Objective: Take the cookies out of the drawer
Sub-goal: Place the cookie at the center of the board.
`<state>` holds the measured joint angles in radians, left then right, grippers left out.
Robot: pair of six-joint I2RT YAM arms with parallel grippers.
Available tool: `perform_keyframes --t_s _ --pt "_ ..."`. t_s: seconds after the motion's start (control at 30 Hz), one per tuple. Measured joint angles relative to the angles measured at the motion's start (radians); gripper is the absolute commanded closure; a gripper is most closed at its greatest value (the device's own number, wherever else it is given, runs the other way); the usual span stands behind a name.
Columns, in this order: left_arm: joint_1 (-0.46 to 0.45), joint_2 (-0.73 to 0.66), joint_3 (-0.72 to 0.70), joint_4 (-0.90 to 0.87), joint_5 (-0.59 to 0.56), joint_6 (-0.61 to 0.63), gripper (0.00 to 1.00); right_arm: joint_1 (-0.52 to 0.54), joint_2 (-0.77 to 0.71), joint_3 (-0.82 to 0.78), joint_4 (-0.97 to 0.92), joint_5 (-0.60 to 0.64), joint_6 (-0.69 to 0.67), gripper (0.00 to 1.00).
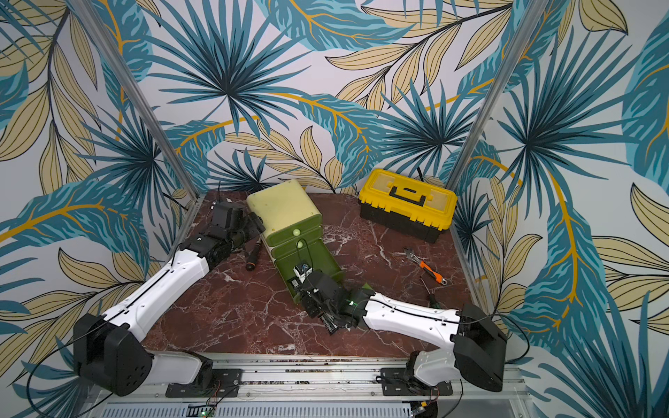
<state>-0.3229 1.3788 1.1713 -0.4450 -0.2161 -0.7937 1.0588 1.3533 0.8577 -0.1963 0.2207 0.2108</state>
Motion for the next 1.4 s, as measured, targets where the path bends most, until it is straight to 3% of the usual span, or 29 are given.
perform_keyframes --t_s 0.2,0.53,0.87,1.0,1.2,1.4 --pt "0.0 0.0 0.0 0.0 0.001 0.0 0.21 0.053 0.018 -0.133 0.033 -0.046 -0.039 0.62" --pt "0.0 0.0 0.0 0.0 0.004 0.0 0.21 0.061 0.161 -0.164 0.117 -0.061 -0.014 0.61" --pt "0.002 0.0 0.0 0.0 0.004 0.0 0.21 0.062 0.166 -0.179 0.139 -0.045 0.013 0.45" --pt "0.002 0.0 0.0 0.0 0.005 0.0 0.21 0.063 0.12 -0.179 0.133 -0.026 0.01 0.43" --pt "0.002 0.0 0.0 0.0 0.005 0.0 0.21 0.061 0.035 -0.068 0.087 0.032 -0.008 0.43" --pt "0.002 0.0 0.0 0.0 0.01 -0.001 0.21 0.032 0.159 0.173 -0.024 0.093 0.018 0.42"
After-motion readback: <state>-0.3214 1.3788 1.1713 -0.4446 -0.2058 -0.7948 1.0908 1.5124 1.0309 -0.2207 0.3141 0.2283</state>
